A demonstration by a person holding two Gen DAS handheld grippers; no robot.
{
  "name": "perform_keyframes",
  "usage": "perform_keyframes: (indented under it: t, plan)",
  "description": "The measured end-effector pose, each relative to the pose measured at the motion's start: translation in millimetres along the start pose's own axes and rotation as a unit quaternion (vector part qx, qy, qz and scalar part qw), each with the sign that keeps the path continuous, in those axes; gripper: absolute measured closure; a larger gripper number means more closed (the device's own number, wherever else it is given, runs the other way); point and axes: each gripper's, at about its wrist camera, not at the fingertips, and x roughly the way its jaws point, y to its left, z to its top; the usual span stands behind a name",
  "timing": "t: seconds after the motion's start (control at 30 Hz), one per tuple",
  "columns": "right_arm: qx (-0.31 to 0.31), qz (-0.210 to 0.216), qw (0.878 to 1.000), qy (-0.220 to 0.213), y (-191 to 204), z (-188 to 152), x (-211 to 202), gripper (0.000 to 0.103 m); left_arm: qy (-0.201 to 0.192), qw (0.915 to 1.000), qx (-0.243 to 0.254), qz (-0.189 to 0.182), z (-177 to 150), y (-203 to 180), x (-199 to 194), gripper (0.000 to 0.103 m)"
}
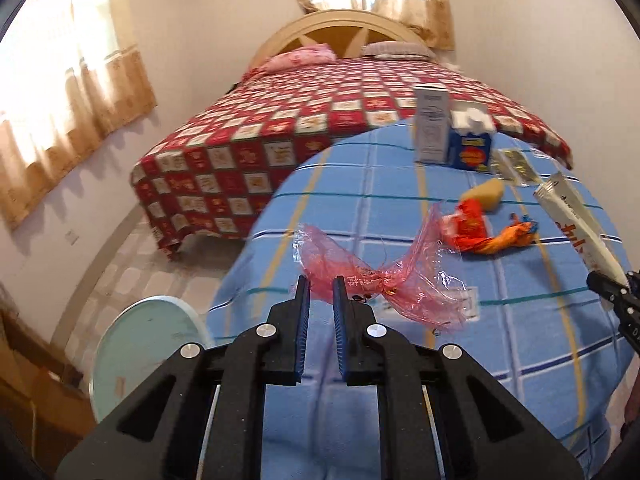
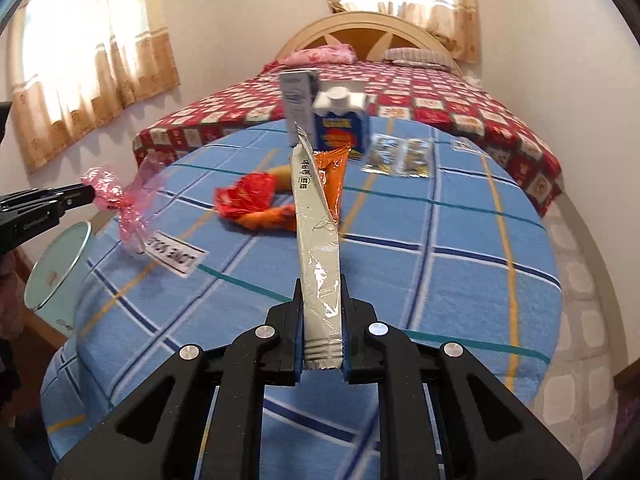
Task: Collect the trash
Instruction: 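Carry the pink bag and snack wrapper toward the blue bin with both tools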
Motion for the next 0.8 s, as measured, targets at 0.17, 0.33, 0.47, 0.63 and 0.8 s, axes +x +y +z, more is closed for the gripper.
perform_keyframes:
  t: [0.17,0.33,0.47,0.63,0.8]
  plan:
    - [-0.019,0.019,1.000,-0.006,29,10,7,0.089,0.002,0.9994,-0.018,0.031,-15,36,-8,0.091]
    - [-0.050,0.044,0.998,-0.007,69,22,21,0.089,0.003,0.9976,-0.033,0.061,-27,69,-16,0.091]
    - [-0.070,0.060,0.996,-0.005,93,28,30,0.089,0.009,0.9949,-0.045,0.090,-39,95,-19,0.091]
    - [-0.103,0.084,0.991,-0.001,136,36,41,0.089,0.018,0.9917,-0.053,0.116,-51,120,-21,0.091]
    - [-0.127,0.098,0.987,0.002,165,40,49,0.089,0.030,0.9880,-0.063,0.138,-64,142,-22,0.091]
